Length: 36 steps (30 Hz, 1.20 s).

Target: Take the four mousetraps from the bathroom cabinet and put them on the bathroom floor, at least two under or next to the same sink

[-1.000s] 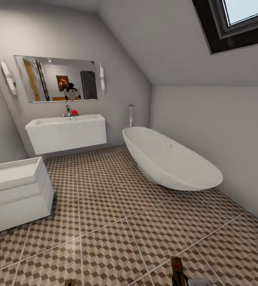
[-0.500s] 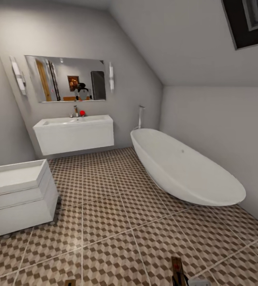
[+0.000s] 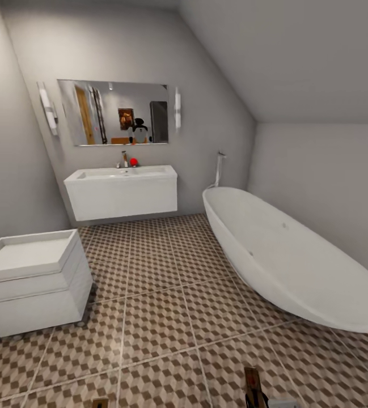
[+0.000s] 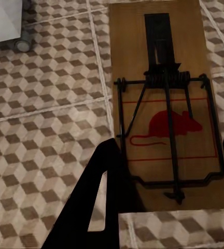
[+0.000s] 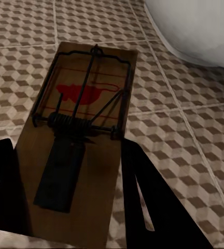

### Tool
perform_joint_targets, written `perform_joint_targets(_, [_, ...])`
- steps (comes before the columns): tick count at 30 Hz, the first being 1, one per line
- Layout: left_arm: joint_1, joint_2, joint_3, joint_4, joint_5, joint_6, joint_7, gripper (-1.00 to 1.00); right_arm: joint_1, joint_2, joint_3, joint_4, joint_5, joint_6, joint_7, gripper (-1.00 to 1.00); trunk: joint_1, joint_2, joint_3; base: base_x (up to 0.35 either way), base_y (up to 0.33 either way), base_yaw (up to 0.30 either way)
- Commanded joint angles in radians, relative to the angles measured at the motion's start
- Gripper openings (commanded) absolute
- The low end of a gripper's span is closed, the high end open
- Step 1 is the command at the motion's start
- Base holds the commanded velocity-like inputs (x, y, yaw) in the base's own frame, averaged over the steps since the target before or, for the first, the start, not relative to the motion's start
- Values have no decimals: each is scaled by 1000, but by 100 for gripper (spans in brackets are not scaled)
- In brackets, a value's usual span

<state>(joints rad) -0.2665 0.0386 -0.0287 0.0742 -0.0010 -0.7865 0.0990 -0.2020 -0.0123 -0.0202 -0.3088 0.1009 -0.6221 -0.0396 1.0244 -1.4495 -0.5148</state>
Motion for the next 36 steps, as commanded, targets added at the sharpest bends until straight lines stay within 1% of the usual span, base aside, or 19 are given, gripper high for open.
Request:
perform_joint_targets(1, [-2, 0, -4, 4, -2, -6, 7, -100, 0, 0, -3, 0, 7, -3, 1, -100, 1, -1, -1, 337, -111, 253])
perform_joint_targets(19, [-2, 0, -4, 4, -2, -6, 7, -100, 0, 0, -3, 1, 7, -4, 1, -100, 1, -1, -1, 337, -111, 253])
perform_joint_targets(30, [-2, 0, -4, 4, -2, -6, 7, -100, 0, -1, -3, 1, 7, -4, 1, -100, 1, -1, -1, 337, -103, 31])
perform_joint_targets(36, [-2, 0, -4, 4, -2, -6, 7, -100, 0, 0, -3, 1, 7, -4, 1, -100, 1, -1, -1, 337, -19, 0])
